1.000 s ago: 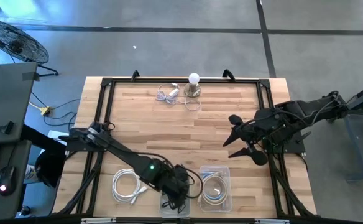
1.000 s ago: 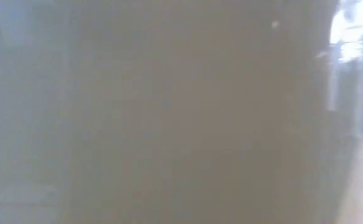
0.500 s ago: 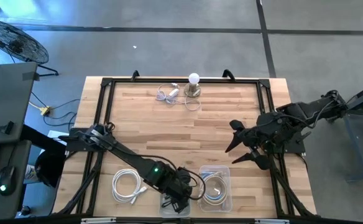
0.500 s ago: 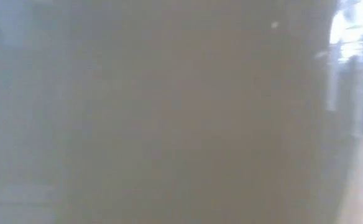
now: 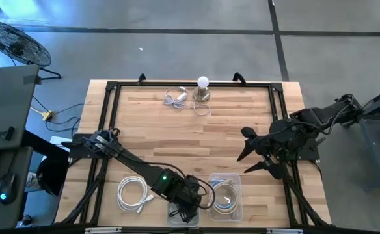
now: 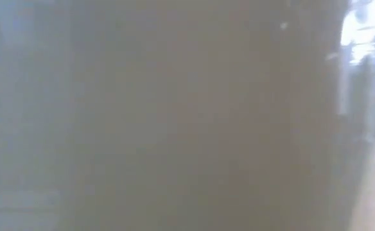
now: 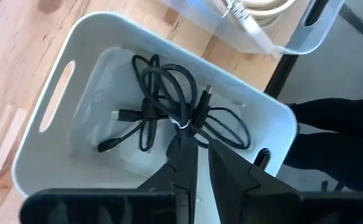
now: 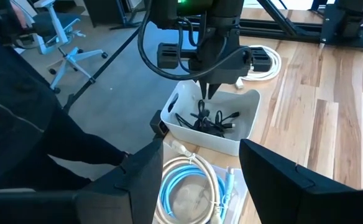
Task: Pick & Place USB Port
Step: Put the white HDMI cable into the transparent bin
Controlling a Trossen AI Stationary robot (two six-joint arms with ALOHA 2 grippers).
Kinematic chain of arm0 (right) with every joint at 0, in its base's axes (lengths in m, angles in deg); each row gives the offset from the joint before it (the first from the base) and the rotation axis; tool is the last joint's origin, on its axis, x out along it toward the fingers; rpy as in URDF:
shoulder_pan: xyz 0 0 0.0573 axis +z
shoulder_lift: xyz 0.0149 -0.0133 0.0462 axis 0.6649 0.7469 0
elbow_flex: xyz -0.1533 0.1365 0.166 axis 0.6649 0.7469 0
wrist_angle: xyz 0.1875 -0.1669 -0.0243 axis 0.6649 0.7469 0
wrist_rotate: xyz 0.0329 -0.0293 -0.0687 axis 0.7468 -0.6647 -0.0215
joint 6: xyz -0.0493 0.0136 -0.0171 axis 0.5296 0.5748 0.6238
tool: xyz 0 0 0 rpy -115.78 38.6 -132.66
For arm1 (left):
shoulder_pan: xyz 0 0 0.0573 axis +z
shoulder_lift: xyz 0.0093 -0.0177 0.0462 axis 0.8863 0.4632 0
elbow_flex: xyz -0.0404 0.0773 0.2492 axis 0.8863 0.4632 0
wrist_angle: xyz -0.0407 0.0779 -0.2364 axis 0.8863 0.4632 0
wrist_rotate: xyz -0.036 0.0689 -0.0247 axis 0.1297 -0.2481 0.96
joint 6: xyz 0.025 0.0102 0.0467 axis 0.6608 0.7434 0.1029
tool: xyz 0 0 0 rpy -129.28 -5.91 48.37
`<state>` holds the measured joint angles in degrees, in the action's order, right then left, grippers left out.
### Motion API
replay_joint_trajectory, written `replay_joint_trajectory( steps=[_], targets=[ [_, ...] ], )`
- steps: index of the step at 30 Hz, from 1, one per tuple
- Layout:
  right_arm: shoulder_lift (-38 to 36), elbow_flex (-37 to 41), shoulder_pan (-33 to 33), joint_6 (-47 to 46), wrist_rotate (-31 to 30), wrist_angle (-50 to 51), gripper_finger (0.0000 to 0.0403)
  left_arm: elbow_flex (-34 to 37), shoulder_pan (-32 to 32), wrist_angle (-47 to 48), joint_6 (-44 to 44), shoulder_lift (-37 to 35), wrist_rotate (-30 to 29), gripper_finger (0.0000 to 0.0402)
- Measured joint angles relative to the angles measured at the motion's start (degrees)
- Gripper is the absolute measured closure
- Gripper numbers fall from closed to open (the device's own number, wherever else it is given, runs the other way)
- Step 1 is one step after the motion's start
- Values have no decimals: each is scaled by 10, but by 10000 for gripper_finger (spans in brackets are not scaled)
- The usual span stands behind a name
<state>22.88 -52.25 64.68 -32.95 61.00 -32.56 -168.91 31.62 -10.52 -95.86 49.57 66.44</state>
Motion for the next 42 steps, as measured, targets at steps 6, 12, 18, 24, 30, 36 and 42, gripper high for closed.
replay_joint_trajectory(
  steps=[6,12,18,24,30,36,42],
  targets=[
    [0,0,0,0,0,0,199,0,0,6,29,0,-21,362],
    [0,0,0,-1,-1,0,199,0,0,7,33,0,-44,362],
    [0,0,0,-8,-2,-1,199,0,0,71,40,0,-33,362],
    [0,0,0,-17,-2,-2,199,0,0,273,15,0,13,362],
    [0,0,5,-18,-2,-2,199,33,-5,284,44,-4,47,362],
    [0,0,16,-18,-3,-2,199,127,-26,286,4,1,99,362],
    [0,0,22,-17,-29,-2,199,233,-55,279,70,0,245,362]
  ],
)
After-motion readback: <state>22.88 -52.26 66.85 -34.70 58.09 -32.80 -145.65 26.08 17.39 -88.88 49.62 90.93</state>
